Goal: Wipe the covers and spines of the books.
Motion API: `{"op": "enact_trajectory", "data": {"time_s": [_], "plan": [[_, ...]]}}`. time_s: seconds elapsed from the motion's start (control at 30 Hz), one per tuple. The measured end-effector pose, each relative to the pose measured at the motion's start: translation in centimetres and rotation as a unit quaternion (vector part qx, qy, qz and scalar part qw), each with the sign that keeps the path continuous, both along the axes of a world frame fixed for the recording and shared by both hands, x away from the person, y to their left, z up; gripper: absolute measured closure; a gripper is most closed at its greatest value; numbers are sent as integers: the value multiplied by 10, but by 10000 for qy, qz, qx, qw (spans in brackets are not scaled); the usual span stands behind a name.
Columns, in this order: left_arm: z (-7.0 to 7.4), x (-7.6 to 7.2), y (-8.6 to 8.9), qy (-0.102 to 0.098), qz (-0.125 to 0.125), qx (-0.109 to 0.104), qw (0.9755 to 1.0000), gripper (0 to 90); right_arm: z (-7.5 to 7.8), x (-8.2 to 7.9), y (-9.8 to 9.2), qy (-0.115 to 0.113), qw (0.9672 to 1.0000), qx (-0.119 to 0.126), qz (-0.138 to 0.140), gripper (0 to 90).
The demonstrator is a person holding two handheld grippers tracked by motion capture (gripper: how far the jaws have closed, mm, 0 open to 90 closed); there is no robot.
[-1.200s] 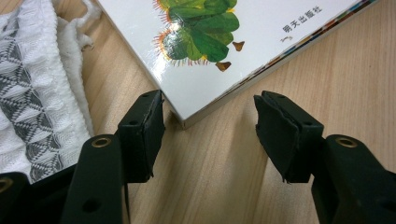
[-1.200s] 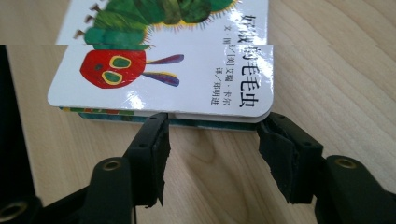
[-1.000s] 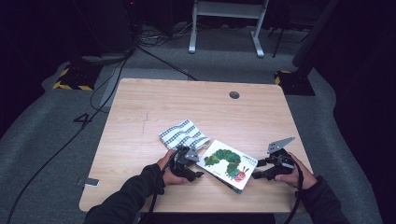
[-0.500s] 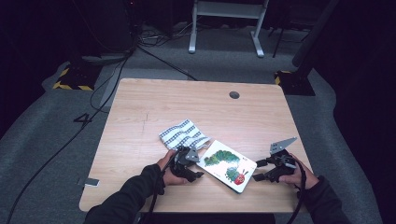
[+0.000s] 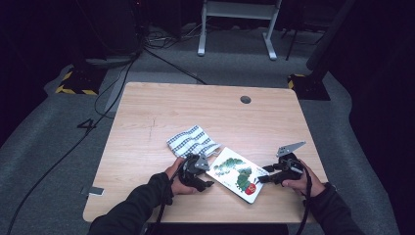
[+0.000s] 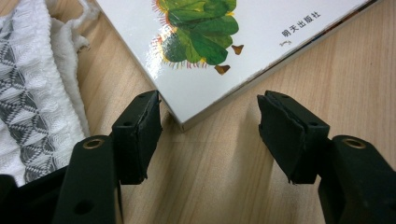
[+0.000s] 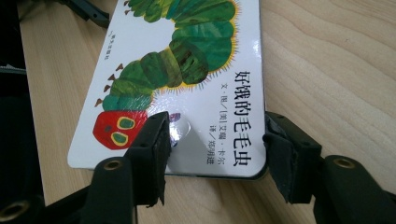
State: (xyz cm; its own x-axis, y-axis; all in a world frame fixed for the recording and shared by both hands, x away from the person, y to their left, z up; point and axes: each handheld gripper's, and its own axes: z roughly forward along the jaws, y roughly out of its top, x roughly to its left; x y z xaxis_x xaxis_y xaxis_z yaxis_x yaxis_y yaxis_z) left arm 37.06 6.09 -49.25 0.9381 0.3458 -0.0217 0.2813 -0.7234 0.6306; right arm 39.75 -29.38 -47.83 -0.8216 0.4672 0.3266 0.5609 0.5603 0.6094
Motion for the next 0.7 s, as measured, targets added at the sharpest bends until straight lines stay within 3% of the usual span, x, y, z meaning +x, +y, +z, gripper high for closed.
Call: {"op": "enact_trajectory", "data": {"time_s": [0.43,0.7], "plan": [[-2,-3,-2,-31,148,-83,9999,337,3,3,4,5,9988,482,53,477],[-2,-2,-2,-14,124,-88,9999,317,10,4,6,-177,9970,752,-9,574]]}}
